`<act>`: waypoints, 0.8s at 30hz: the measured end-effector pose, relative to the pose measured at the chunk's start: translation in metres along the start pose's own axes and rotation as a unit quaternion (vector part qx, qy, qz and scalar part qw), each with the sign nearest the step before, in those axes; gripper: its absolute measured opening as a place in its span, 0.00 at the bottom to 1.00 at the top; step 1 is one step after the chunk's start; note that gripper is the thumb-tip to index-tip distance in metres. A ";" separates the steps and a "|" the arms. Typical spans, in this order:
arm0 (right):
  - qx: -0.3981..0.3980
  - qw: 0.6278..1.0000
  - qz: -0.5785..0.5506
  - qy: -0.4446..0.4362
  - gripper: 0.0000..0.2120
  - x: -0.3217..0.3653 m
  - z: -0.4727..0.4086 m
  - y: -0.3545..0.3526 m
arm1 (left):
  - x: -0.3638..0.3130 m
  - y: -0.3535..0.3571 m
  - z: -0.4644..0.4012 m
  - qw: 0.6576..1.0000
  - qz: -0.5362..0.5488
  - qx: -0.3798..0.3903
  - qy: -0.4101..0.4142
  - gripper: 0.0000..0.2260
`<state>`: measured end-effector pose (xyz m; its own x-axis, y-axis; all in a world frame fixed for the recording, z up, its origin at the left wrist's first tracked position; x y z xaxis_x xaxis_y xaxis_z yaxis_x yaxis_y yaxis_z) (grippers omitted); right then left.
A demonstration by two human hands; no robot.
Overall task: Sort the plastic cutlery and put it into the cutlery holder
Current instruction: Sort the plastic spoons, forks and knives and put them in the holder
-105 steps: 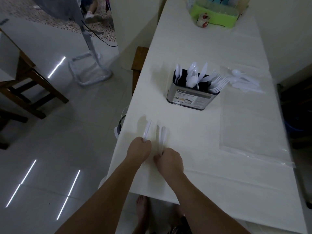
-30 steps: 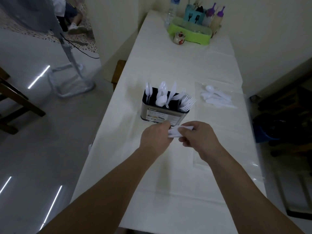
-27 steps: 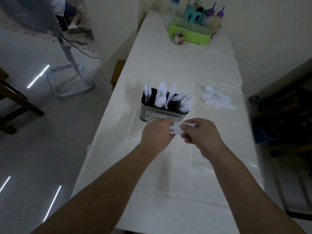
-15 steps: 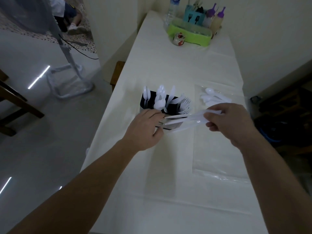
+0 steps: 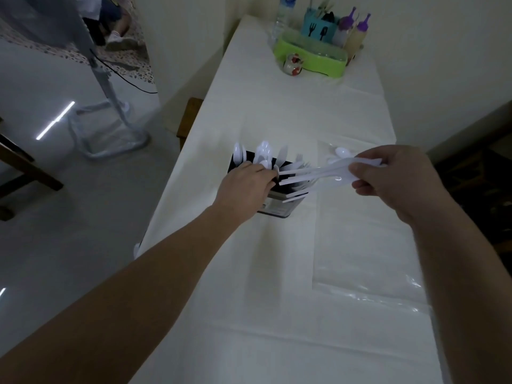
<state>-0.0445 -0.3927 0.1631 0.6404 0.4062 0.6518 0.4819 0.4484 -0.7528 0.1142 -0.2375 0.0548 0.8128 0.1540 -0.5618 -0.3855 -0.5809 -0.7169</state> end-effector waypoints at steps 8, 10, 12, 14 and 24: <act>0.018 0.998 0.055 -0.013 0.04 0.006 -0.014 0.007 | 0.010 0.000 -0.007 0.999 0.026 0.020 -0.018 0.08; 0.022 0.998 0.063 -0.018 0.05 0.011 -0.019 0.012 | 0.011 0.000 -0.005 0.999 0.035 0.024 -0.015 0.11; 0.024 0.997 0.066 -0.020 0.05 0.017 -0.024 0.015 | 0.010 0.000 -0.004 0.999 0.037 0.029 -0.012 0.14; 0.024 0.997 0.070 -0.019 0.04 0.020 -0.028 0.018 | 0.007 -0.001 -0.003 0.999 0.041 0.030 -0.015 0.17; 0.019 0.998 0.062 0.014 0.06 -0.004 -0.044 0.021 | -0.003 0.015 -0.010 0.997 -0.023 0.068 -0.019 0.19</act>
<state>-0.0103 -0.4199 0.1410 0.7103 0.4386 0.5505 0.3753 0.4257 -0.8234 0.1104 -0.2545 0.0503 0.8148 0.2094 -0.5407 -0.4066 -0.4584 -0.7903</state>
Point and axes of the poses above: each hand's wrist, its own z-axis away from the middle knuckle, its own y-axis out of the palm, x = y × z, the point moved 7 cm from there along -z, towards the middle knuckle, and after that the axes turned 15 degrees about z, right-handed, at the moved point
